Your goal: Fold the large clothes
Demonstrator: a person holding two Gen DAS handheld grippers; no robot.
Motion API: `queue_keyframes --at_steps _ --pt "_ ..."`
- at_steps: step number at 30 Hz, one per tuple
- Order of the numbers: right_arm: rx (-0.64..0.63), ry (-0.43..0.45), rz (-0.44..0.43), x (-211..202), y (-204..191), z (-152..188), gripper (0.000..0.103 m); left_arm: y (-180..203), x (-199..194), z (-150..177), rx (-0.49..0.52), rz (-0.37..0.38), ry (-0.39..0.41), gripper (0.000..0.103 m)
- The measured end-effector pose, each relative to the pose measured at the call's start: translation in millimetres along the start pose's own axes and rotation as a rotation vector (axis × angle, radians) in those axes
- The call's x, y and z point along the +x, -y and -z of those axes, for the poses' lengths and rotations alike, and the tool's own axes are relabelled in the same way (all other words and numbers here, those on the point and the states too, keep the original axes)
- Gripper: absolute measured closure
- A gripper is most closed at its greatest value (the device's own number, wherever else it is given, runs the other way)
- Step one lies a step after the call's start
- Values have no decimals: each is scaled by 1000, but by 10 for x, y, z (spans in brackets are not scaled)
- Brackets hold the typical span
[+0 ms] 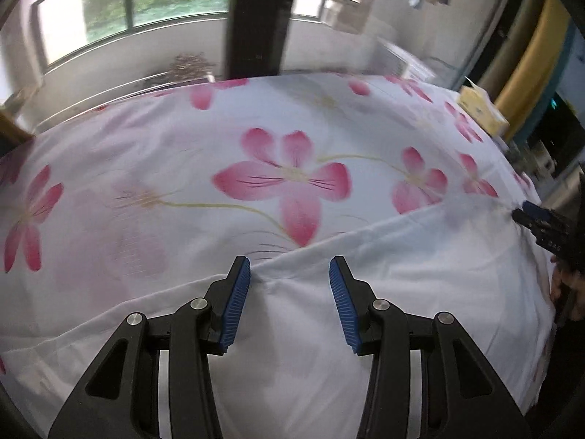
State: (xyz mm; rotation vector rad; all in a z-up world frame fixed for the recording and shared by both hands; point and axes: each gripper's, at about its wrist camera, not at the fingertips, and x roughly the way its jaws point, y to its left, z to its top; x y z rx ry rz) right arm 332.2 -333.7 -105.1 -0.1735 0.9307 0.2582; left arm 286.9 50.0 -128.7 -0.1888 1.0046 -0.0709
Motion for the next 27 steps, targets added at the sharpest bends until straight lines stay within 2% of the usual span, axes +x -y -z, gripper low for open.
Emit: queue_keyframes --at_steps 3,8,11,16,20,22,25,27 --pt "10 7 43 6 56 -29 42 -147 -102 49 -44 -21 18 55" --pt "37 46 38 -136 77 -11 42 -382 -372 250 -103 -63 64 55" --pt "41 71 -12 -261 -25 15 42 -430 -603 386 -127 -70 111 55" --pt "-22 97 -122 -449 -416 54 42 -250 -929 587 -85 -73 172 55" --pt "-95 123 -223 -618 -803 117 42 -114 -1037 785 -44 -74 185 55" --pt "-131 125 -280 -691 -1013 192 42 -99 -1059 902 -55 -68 176 55" --pt "-179 115 -309 -761 -1272 290 42 -81 -1082 1089 -77 -39 165 55" --pt "-237 117 -333 -841 -1490 378 42 -54 -1107 1251 -100 5 164 55"
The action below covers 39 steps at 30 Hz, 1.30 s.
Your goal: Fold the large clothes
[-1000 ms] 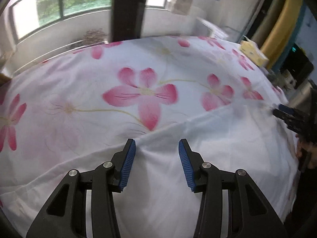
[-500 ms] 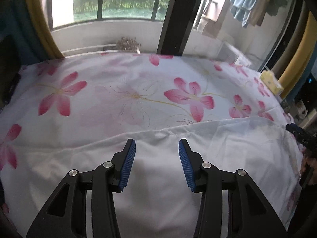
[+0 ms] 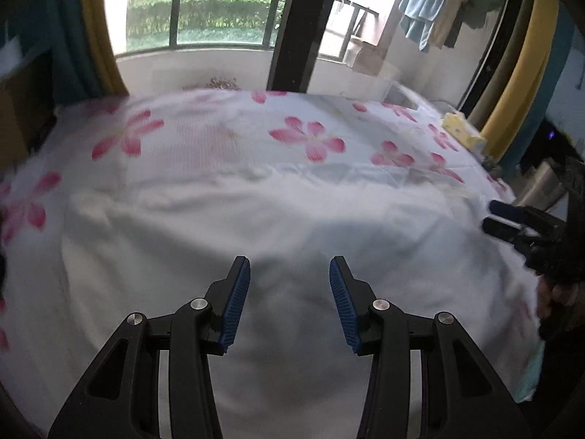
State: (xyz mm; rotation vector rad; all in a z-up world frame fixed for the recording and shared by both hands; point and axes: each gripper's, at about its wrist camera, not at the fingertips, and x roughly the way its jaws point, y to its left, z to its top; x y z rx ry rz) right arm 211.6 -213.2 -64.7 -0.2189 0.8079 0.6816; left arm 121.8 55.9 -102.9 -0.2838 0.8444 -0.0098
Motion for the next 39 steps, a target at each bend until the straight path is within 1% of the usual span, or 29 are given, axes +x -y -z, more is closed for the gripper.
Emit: queue_keyframes --at_steps 2,5,6,8,9,10,13,15,16,18,21,24,26,27,28,30,35,36,39 --pt "-63 -1 -33 -1 -247 41 42 42 -10 138 -6 24 -11 55" --pt "-135 -30 -70 69 -538 123 42 68 -26 328 -10 1 -21 55" --pt "-146 -48 -70 103 -589 150 42 52 -29 384 -25 8 -27 55" --pt "-163 -92 -33 192 -674 213 42 37 -30 454 -32 8 -31 55" --pt "-172 -110 -19 212 -695 248 41 44 -46 495 -16 2 -24 55" --pt "-186 -130 1 251 -715 287 39 54 -55 525 -1 -6 -23 55" --pt "-183 -127 28 227 -679 327 33 62 -80 582 17 -30 -20 55" --pt "-171 -118 45 154 -650 351 33 78 -105 596 18 -47 -19 55" --pt "-157 -93 61 75 -625 363 33 87 -127 601 11 -50 -15 55" --pt "-128 -43 67 -112 -574 399 33 126 -194 616 4 -39 4 55" --pt "-81 3 71 -354 -476 530 33 246 -274 642 24 -36 35 55" --pt "-6 3 96 -491 -314 718 33 365 -318 668 39 -32 50 55" --pt "31 -11 136 -566 -219 846 32 449 -320 679 53 -22 43 55" --pt "45 -16 151 -607 -180 905 30 485 -315 680 59 -16 39 55" --pt "59 -15 158 -654 -142 957 26 521 -314 681 66 -11 37 55" --pt "100 -2 161 -744 -51 1056 23 596 -307 685 83 -12 37 55" --pt "214 -24 169 -802 176 1269 22 710 -265 697 104 -6 23 55" --pt "249 -27 164 -810 234 1312 19 724 -262 698 106 -7 23 55" --pt "356 -20 153 -818 412 1392 8 732 -253 683 106 -13 23 55"
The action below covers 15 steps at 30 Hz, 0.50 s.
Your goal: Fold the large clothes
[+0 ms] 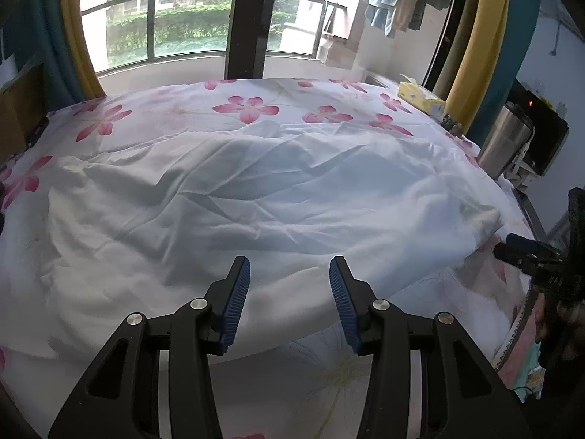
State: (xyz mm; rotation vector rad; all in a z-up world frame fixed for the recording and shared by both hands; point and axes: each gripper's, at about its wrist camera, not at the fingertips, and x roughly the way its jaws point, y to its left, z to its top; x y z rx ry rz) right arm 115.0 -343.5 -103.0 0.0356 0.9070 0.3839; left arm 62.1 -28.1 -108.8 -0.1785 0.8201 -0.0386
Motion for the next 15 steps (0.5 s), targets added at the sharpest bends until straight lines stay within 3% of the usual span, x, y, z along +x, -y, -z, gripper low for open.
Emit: queue_keyframes --at_steps 5,15 --pt "139 26 -20 23 229 -32 4 -56 31 -64 -25 -18 5 55" --pt "164 50 -116 318 129 -345 0 -188 184 -373 -77 -6 30 55"
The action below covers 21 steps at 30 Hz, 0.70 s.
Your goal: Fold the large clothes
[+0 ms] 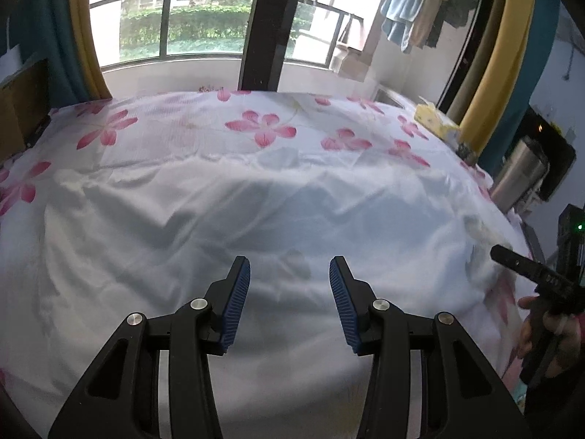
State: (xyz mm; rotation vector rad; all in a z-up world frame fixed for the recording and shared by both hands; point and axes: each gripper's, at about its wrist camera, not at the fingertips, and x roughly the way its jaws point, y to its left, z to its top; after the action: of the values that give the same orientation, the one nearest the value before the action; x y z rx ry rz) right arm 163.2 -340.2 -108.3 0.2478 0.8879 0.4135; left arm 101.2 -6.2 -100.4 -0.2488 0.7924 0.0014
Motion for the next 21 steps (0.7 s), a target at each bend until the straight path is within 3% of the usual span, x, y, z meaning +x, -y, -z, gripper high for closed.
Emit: queue_keyframes --at_steps 5,10,15,17,19,21 --pt "55 -24 -97 252 -114 -215 0 -27 173 -238 -13 7 1 55" --pt "54 -54 -181 520 -311 -377 0 144 369 -438 68 8 4 55" --pt "-26 -62 -113 713 -536 -474 1 103 798 -403 45 -29 -120 55" --pt "-65 -69 -89 766 -603 -497 9 116 808 -390 50 -46 -103 55" --pt "-84 -76 -82 802 -623 -513 39 115 827 -383 46 -53 -102 55" --pt "-86 -86 -111 832 -627 -527 53 119 843 -376 54 -61 -100 55"
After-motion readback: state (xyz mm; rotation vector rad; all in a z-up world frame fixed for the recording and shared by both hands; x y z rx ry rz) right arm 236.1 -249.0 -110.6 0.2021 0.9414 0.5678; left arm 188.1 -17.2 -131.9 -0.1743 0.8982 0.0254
